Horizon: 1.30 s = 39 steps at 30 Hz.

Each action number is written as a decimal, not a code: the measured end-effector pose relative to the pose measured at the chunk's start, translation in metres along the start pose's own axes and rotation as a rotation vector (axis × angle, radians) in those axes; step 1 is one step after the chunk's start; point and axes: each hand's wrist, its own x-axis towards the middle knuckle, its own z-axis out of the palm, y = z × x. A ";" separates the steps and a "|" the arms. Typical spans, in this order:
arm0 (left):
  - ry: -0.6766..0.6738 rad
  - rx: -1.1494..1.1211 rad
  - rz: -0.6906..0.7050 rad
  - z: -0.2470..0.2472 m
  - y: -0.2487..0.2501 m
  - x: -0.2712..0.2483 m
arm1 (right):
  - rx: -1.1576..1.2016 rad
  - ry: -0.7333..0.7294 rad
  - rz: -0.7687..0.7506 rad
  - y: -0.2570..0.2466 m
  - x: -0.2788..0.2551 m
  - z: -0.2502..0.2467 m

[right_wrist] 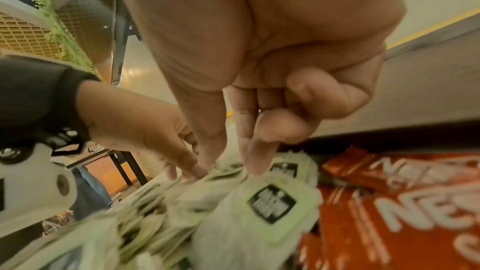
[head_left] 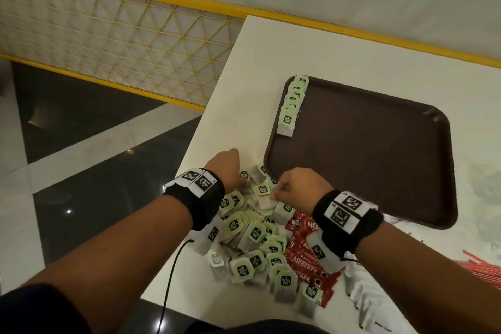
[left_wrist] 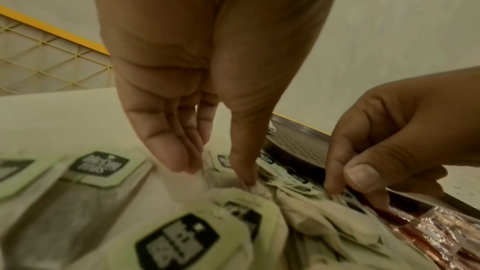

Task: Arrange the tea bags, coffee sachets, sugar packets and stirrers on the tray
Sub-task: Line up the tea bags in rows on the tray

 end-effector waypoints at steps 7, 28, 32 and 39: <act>0.027 -0.121 -0.057 0.003 0.001 -0.005 | -0.112 0.106 0.059 -0.017 -0.002 0.028; 0.067 -0.387 0.069 -0.003 -0.015 -0.009 | 0.959 0.278 0.118 0.015 0.013 -0.013; 0.100 -0.432 0.091 -0.021 -0.016 -0.002 | 1.003 0.413 0.163 0.027 0.046 -0.029; 0.149 -0.627 0.114 -0.041 -0.006 0.013 | 0.974 0.454 0.227 0.031 0.090 -0.031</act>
